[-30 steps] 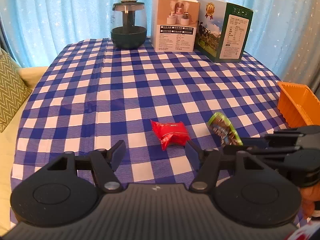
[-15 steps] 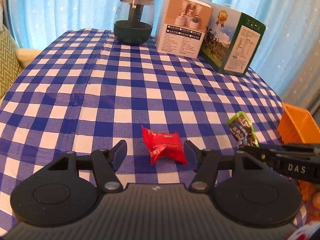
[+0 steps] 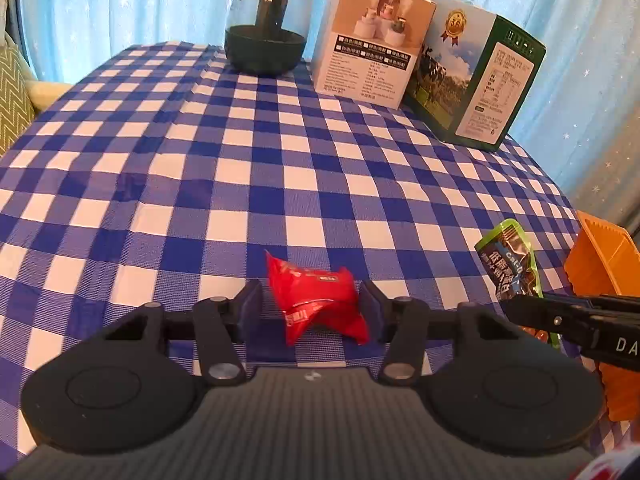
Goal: Organize snacks
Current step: 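Grasp the red packet with the left tool while the right tool holds its packet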
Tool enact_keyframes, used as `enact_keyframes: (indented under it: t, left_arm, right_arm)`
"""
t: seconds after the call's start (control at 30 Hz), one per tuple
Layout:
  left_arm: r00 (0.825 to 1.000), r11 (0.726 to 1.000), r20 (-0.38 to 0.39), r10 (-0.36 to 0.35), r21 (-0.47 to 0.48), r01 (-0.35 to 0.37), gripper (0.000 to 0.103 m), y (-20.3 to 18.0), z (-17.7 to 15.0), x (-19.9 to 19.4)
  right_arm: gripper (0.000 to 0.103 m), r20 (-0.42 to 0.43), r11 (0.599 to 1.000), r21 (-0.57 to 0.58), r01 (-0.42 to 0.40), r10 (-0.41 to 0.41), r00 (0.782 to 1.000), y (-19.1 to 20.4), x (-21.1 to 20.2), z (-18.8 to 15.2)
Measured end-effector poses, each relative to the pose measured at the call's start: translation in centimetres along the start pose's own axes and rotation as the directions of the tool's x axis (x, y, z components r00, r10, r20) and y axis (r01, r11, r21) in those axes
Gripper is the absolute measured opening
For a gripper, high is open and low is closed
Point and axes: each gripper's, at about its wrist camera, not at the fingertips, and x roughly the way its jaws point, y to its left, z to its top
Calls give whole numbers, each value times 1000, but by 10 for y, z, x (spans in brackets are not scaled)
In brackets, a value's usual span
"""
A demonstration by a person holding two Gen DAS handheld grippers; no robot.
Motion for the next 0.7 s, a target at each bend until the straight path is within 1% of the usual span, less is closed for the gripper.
enact_keyframes:
  t: [0.07,0.13,0.37,0.7]
  left_arm:
    - [1000,1000,-4,2,12,-2,42,-2,0,1]
    - [1000,1000,-13,5,21,-5,41,-4,0,2]
    - [1000,999,-7,18,42,-18,34,-7,1,-3]
    - [1000,998,11,6,65,-7,25,-7,2,-14]
  right_arm:
    - [23,2,1000,2,3,-3,1000,0,0,0]
    - [23,3,1000,6,3,-3,1000,0,0,0]
    - [23,4,1000,8,4,-4,1000,0,0,0]
    - [23,9,1000,6,1,-1,1000,5,-3,-1]
